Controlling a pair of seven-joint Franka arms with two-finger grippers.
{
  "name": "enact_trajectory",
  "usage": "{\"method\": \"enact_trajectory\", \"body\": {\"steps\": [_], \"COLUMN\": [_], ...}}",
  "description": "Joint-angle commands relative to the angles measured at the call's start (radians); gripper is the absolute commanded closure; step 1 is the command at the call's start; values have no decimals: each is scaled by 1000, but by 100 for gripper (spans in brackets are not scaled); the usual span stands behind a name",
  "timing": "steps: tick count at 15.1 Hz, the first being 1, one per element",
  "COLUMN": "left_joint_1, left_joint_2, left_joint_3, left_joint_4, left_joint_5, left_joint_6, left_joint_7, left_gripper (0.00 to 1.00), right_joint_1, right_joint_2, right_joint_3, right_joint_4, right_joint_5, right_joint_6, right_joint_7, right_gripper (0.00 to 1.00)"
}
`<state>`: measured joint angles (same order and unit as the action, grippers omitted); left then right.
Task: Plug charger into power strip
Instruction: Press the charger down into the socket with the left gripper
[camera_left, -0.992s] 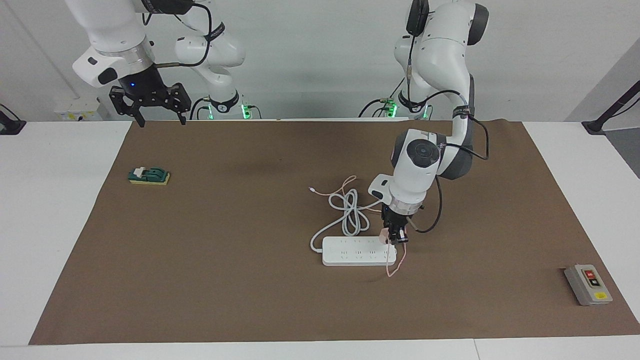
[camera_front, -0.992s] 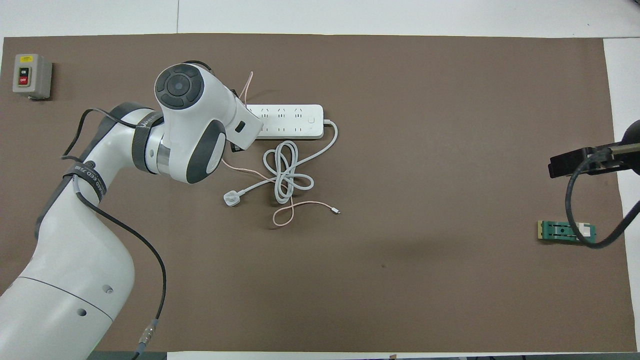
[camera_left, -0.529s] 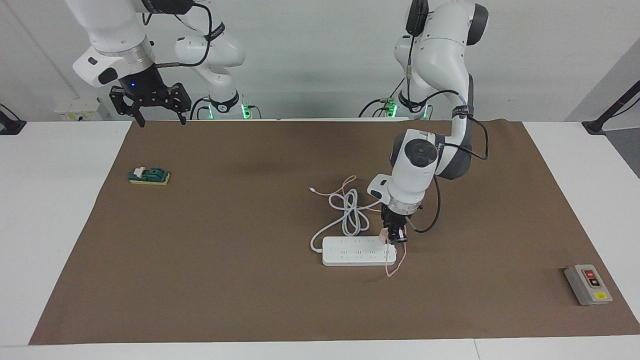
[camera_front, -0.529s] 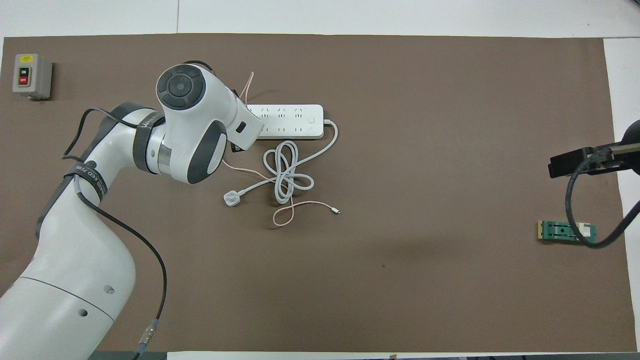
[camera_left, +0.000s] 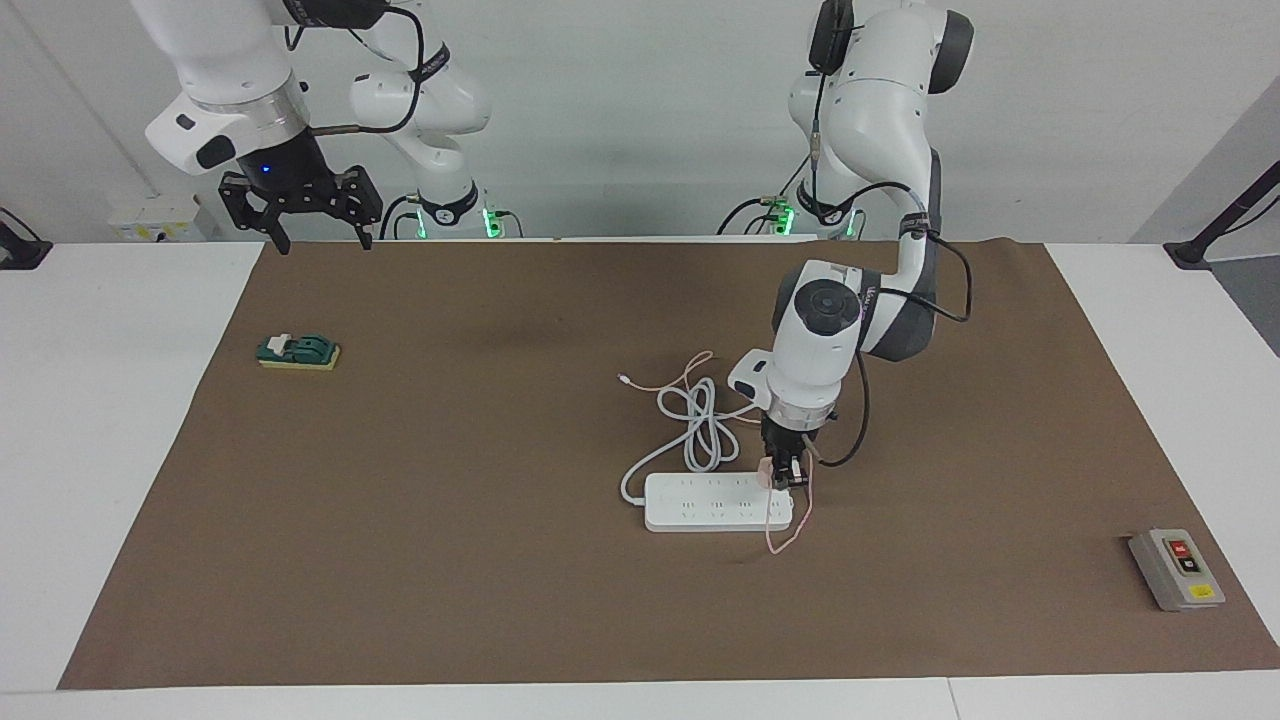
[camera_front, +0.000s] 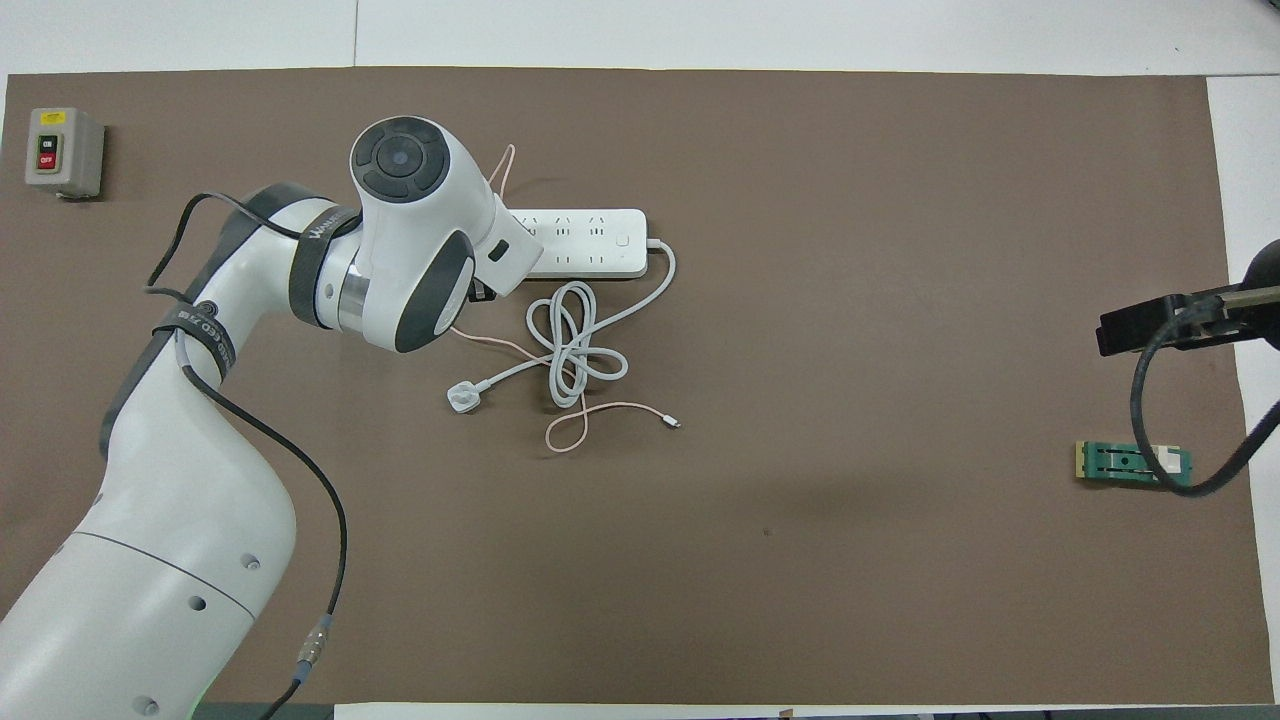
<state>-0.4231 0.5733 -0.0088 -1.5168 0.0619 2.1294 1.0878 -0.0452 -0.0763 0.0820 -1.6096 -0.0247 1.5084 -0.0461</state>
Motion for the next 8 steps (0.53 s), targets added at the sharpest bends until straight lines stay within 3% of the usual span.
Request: {"method": "enact_trajectory", "body": {"steps": [1, 5, 8], "left_joint_1": [3, 10, 10], "left_joint_2": [76, 71, 62], "left_joint_3": [7, 7, 7], "left_joint_4": [64, -2, -40], "left_joint_5": [-25, -34, -36], "left_joint_6": [-63, 76, 105], "left_joint_7": [14, 95, 133], "left_gripper": [100, 100, 100], "right_joint_1": [-7, -5, -5], "right_joint_2": [-7, -8, -8], "right_joint_3": [5, 5, 5], "right_joint_4": [-3, -3, -3], "right_joint_5": [15, 15, 15], "right_joint_6": [-4, -1, -2], "right_joint_7": [12, 17, 15], "right_gripper": [0, 0, 0]}}
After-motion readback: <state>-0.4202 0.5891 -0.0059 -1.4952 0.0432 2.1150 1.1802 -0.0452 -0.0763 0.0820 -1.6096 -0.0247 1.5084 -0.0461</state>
